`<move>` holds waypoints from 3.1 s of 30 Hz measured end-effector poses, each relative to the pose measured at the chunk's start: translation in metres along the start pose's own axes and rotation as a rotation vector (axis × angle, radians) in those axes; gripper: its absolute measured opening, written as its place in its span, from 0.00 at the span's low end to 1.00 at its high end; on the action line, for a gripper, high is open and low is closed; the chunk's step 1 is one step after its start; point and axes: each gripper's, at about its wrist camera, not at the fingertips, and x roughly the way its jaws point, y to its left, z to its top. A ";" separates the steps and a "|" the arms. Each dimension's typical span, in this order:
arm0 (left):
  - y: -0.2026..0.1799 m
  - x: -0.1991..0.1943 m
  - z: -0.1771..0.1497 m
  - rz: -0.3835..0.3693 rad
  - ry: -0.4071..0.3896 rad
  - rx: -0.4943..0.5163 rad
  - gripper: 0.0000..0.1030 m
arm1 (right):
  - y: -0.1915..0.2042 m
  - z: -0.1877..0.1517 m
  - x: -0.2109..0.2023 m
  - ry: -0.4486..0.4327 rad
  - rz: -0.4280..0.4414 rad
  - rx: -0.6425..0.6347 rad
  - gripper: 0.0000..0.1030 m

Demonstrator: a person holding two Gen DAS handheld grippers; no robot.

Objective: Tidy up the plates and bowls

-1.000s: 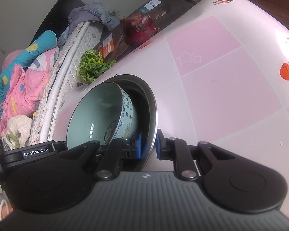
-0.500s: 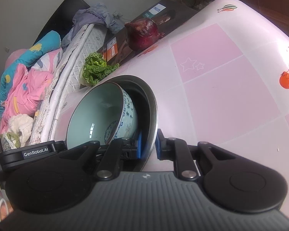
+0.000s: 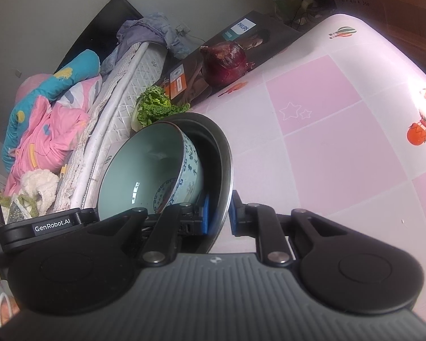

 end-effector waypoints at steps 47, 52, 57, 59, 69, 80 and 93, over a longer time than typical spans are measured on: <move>0.031 -0.125 -0.136 0.007 -0.059 -0.036 0.53 | 0.022 -0.133 -0.141 -0.075 -0.068 -0.093 0.52; 0.030 -0.161 -0.141 0.062 -0.132 0.011 0.76 | 0.031 -0.143 -0.184 -0.189 -0.136 -0.179 0.73; 0.019 -0.201 -0.152 0.148 -0.228 0.123 0.96 | 0.052 -0.170 -0.220 -0.294 -0.332 -0.343 0.91; 0.013 -0.213 -0.158 0.182 -0.247 0.171 1.00 | 0.058 -0.183 -0.229 -0.328 -0.388 -0.368 0.99; -0.015 -0.222 -0.187 0.292 -0.197 0.238 1.00 | 0.083 -0.229 -0.218 -0.278 -0.541 -0.364 0.99; -0.005 -0.214 -0.197 0.264 -0.117 0.094 1.00 | 0.114 -0.245 -0.199 -0.232 -0.619 -0.411 0.99; -0.010 -0.200 -0.206 0.308 -0.060 0.131 1.00 | 0.128 -0.242 -0.201 -0.181 -0.533 -0.382 0.99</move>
